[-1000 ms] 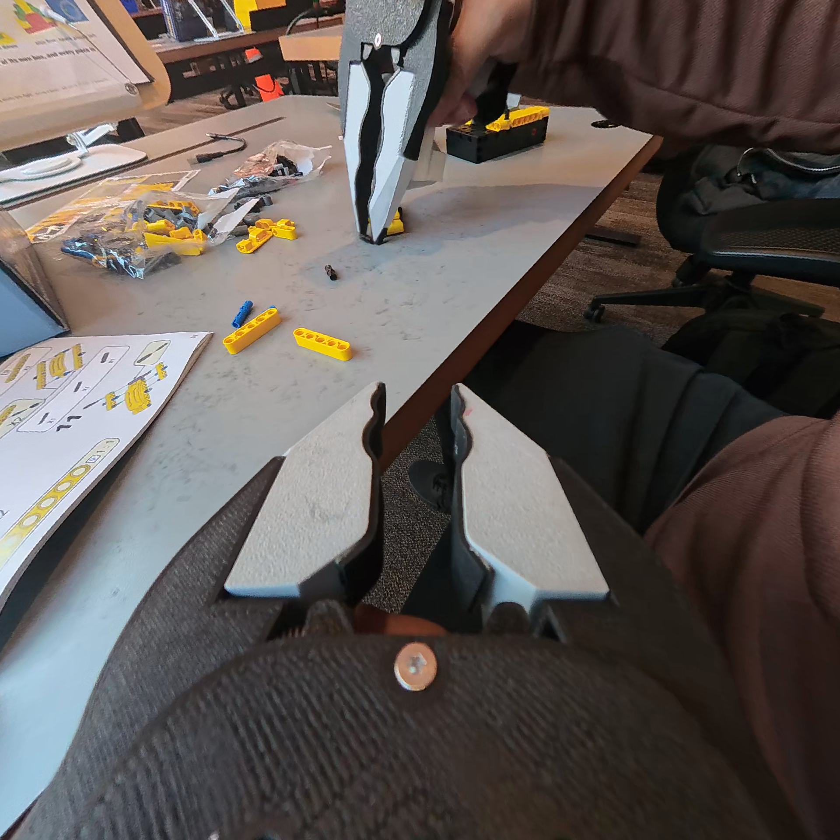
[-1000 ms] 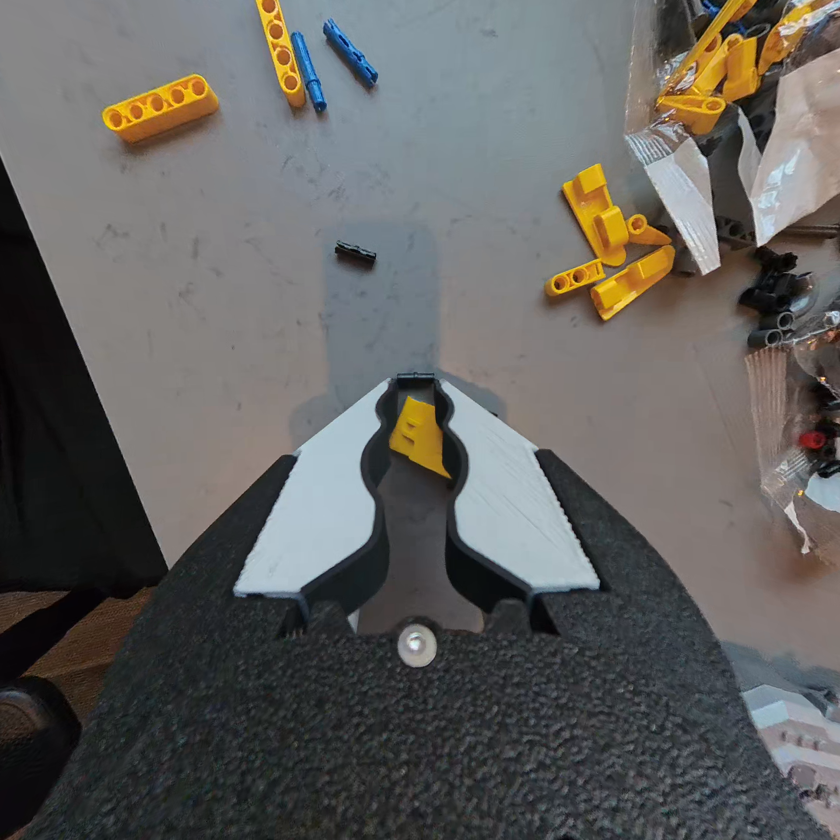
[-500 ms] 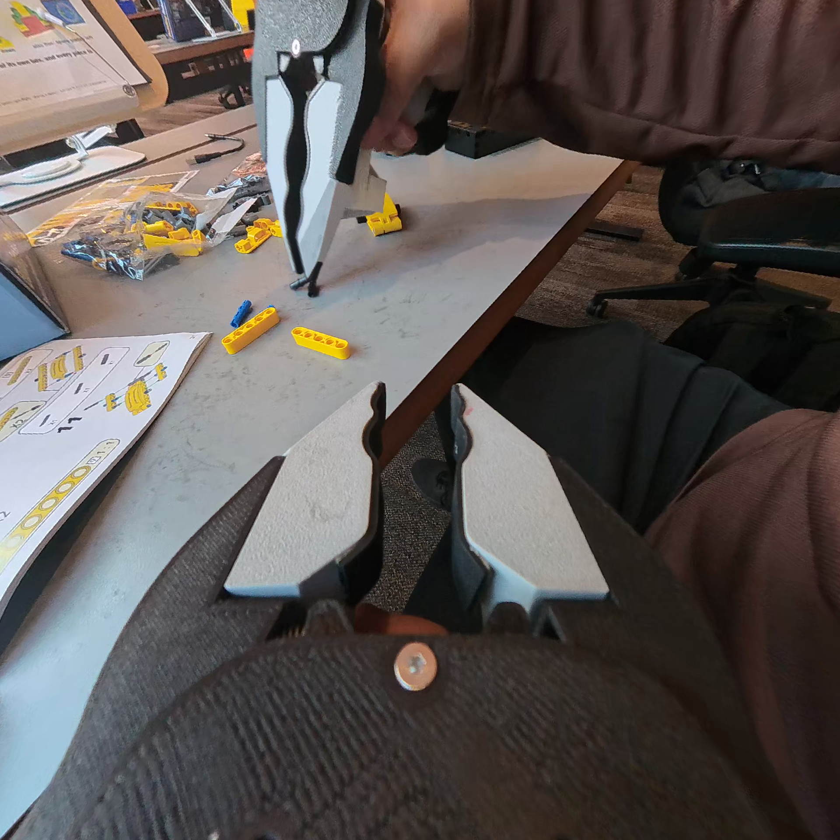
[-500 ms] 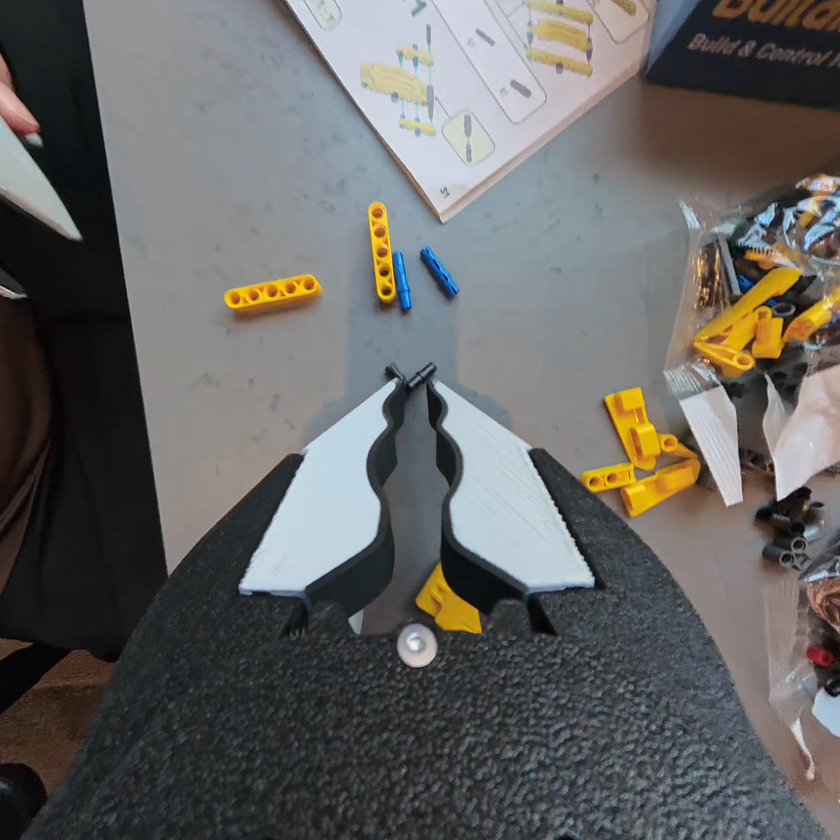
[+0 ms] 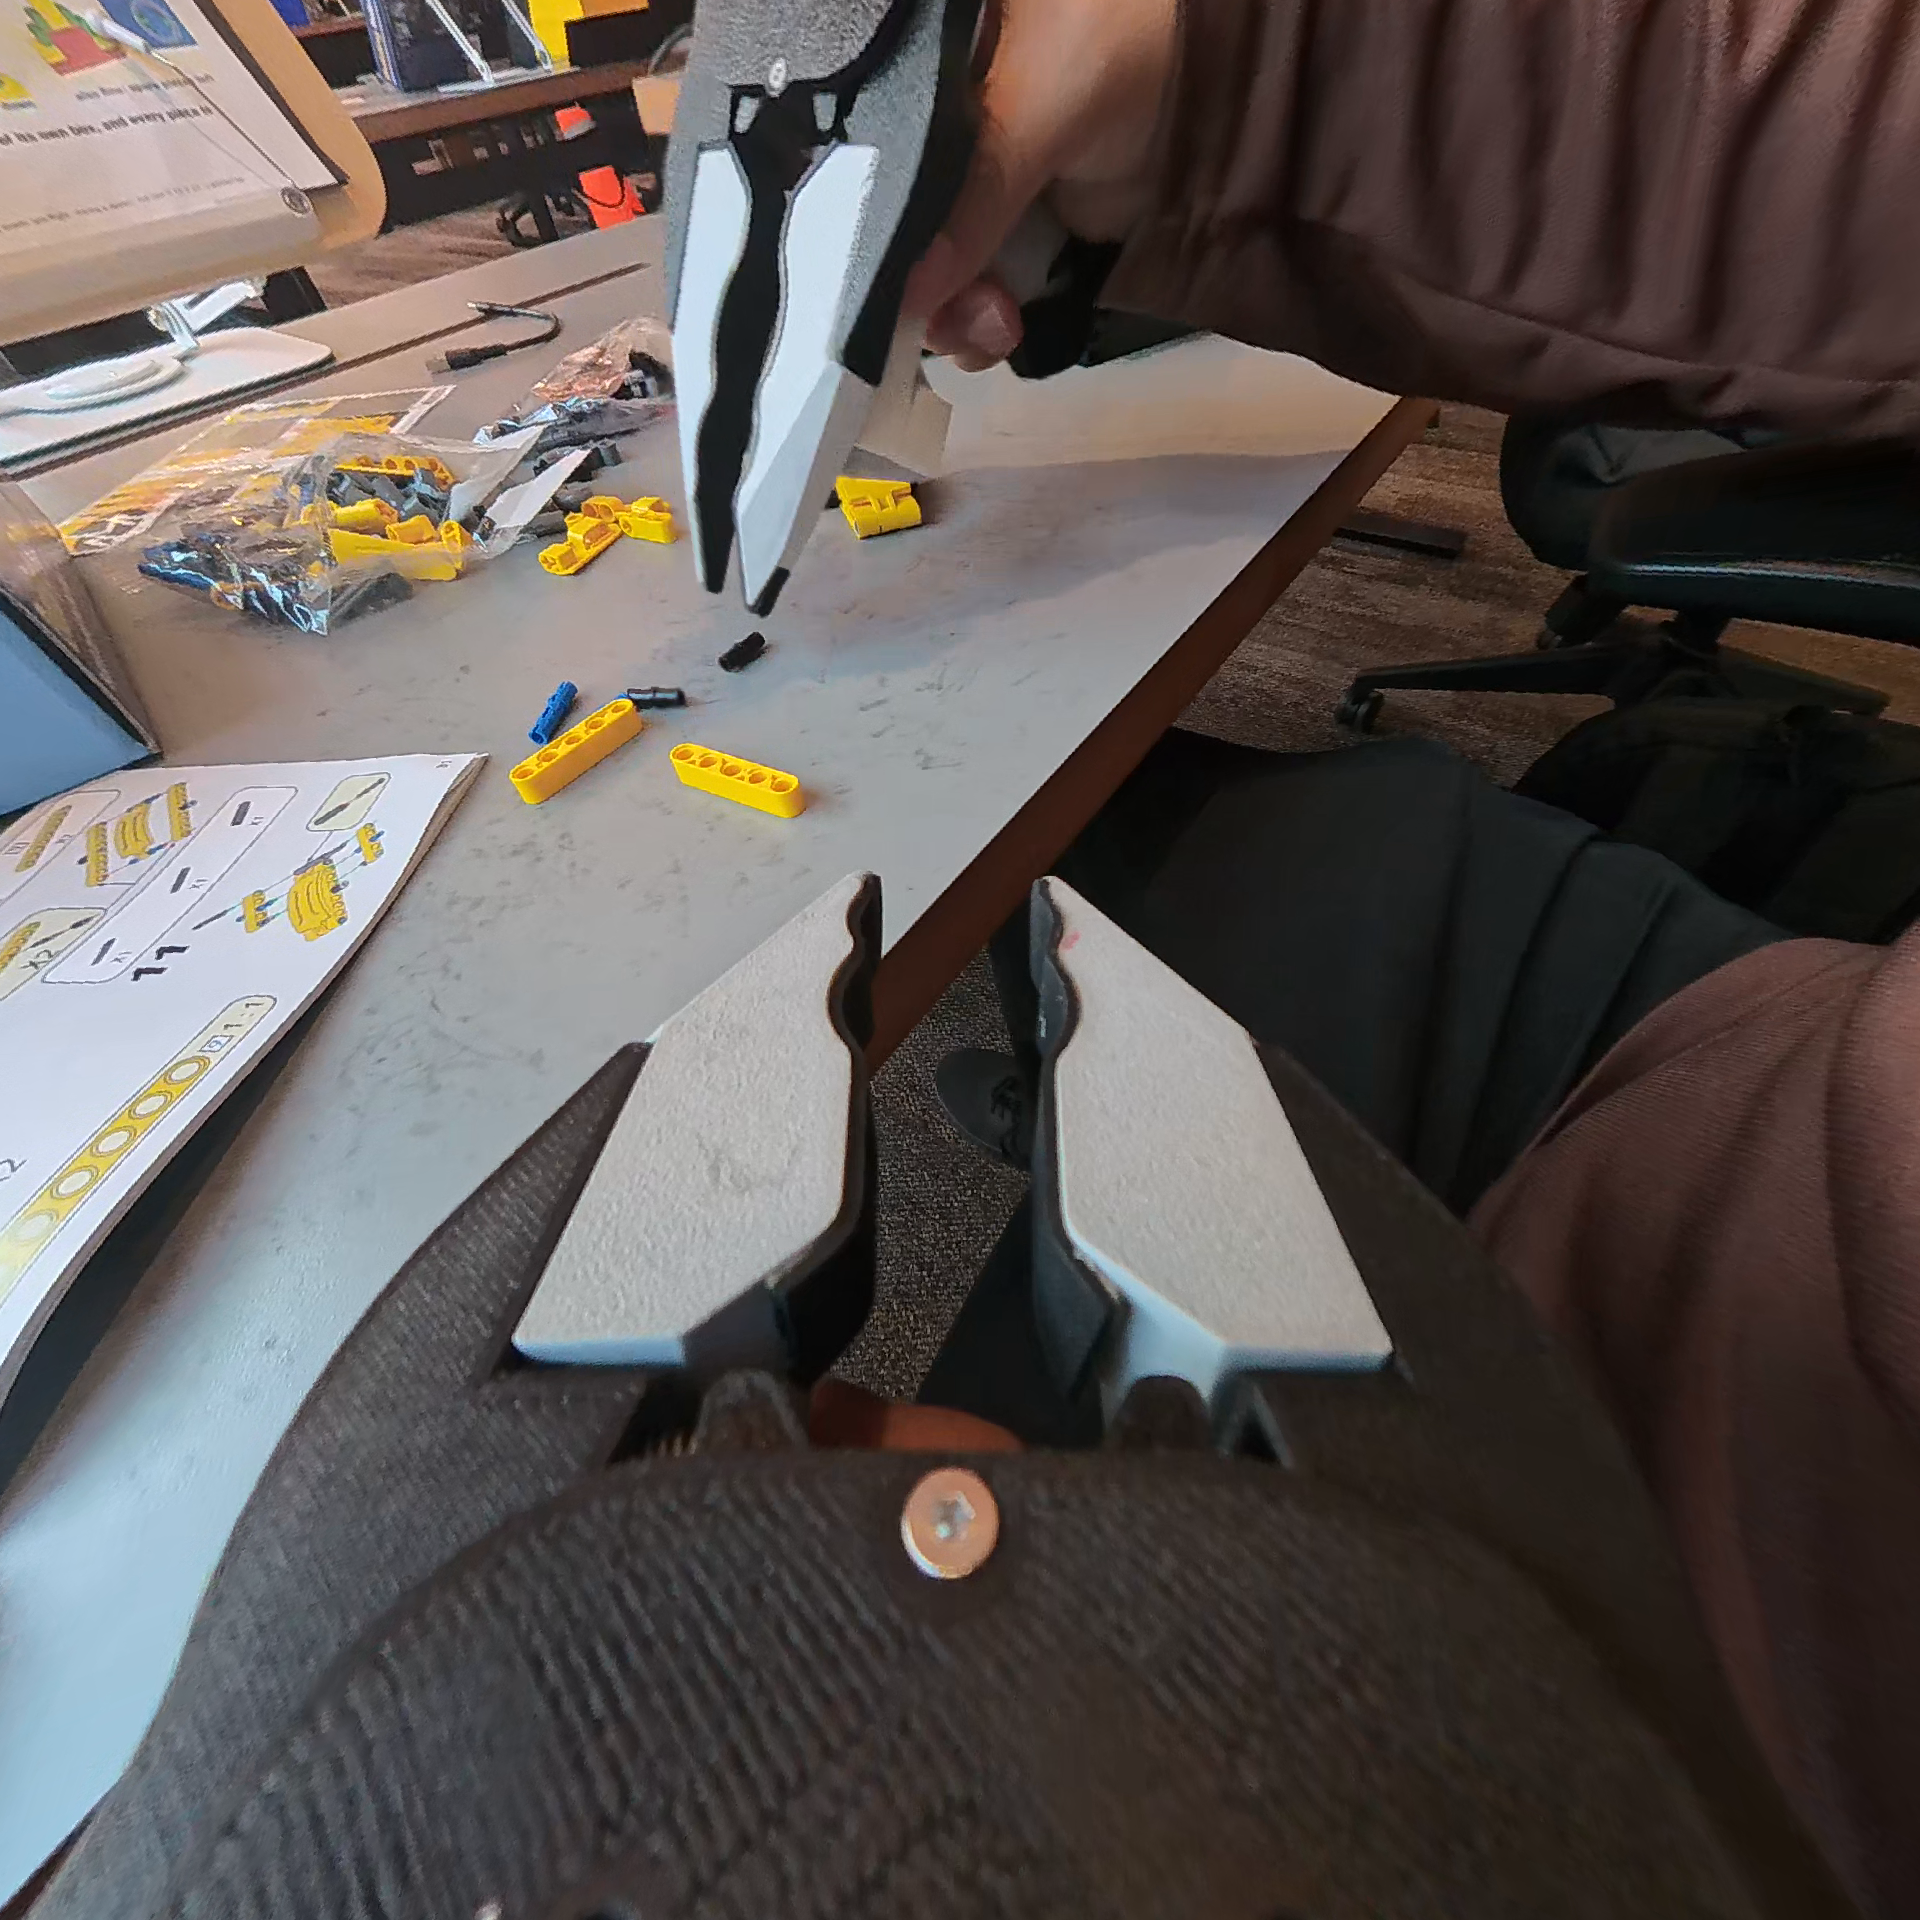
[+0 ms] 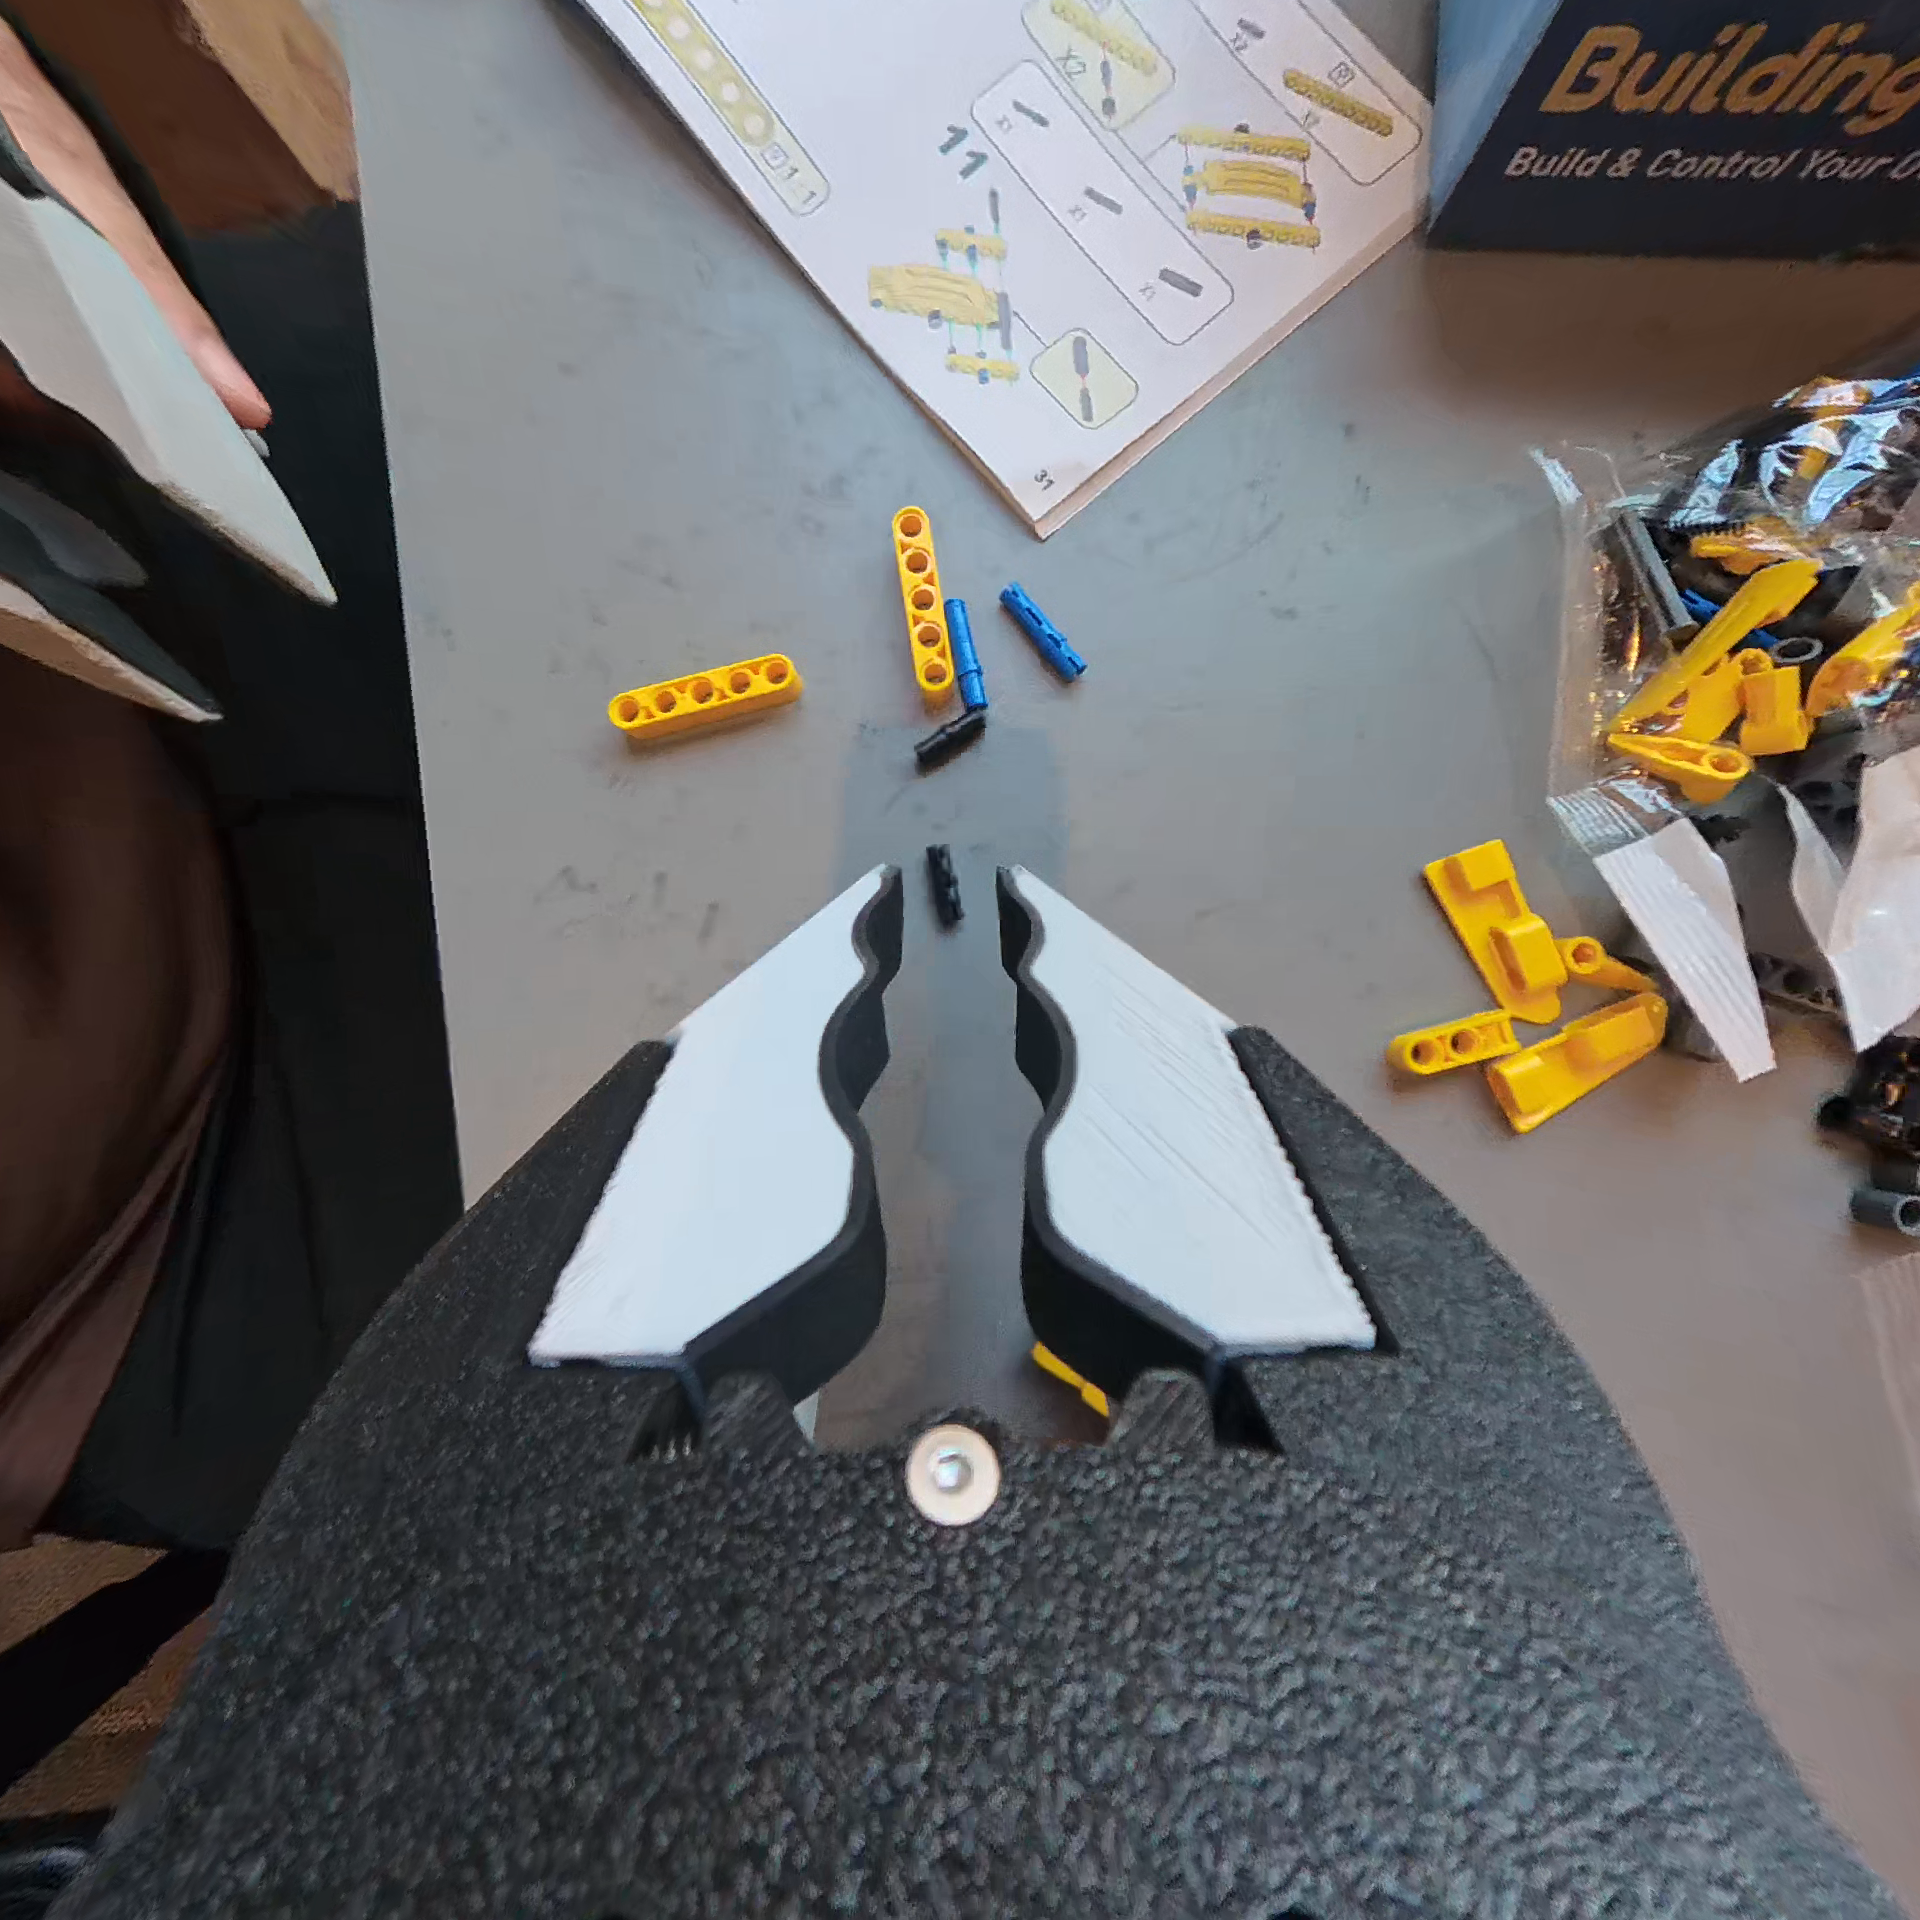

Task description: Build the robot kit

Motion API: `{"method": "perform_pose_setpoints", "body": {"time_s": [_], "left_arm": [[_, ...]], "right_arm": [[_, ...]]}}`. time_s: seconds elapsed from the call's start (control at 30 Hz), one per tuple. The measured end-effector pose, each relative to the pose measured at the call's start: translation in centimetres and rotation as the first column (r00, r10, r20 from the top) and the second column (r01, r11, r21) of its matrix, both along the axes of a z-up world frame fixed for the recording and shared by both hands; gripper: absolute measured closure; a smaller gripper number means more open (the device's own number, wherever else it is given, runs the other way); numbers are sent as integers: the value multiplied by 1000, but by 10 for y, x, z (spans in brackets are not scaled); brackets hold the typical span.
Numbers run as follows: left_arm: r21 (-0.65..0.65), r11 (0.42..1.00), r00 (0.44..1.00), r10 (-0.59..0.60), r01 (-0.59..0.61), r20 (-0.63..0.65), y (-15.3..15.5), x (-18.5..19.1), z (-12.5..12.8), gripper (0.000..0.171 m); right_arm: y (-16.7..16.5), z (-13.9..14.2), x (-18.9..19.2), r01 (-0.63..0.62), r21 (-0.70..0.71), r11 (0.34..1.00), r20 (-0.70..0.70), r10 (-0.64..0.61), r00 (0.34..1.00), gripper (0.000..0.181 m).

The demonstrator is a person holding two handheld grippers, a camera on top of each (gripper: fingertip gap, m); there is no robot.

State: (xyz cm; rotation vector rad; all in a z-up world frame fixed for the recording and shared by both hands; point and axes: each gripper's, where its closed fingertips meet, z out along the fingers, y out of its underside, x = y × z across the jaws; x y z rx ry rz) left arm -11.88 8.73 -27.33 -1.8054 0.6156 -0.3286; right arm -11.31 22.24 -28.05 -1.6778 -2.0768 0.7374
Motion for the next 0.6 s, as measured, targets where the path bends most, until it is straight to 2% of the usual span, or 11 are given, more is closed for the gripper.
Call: {"method": "perform_pose_setpoints", "body": {"time_s": [0.2,0.3,0.5,0.6], "left_arm": [[0,1000,1000,4,-4,-11,0,1,-2,147],[-2,1000,1000,13,-13,-17,1,-1,-3,147],[-3,1000,1000,24,-25,-16,2,-4,-3,146],[70,997,997,49,-45,-56,4,-10,13,144]], "right_arm": [[2,-14,1,-2,21,1000,-11,2,1000,163],[-4,-16,-1,-20,-13,1000,-20,19,1000,176],[-7,-14,-2,-12,-4,1000,-54,11,998,177],[-26,-3,-6,-40,-75,996,-92,33,995,177]]}}
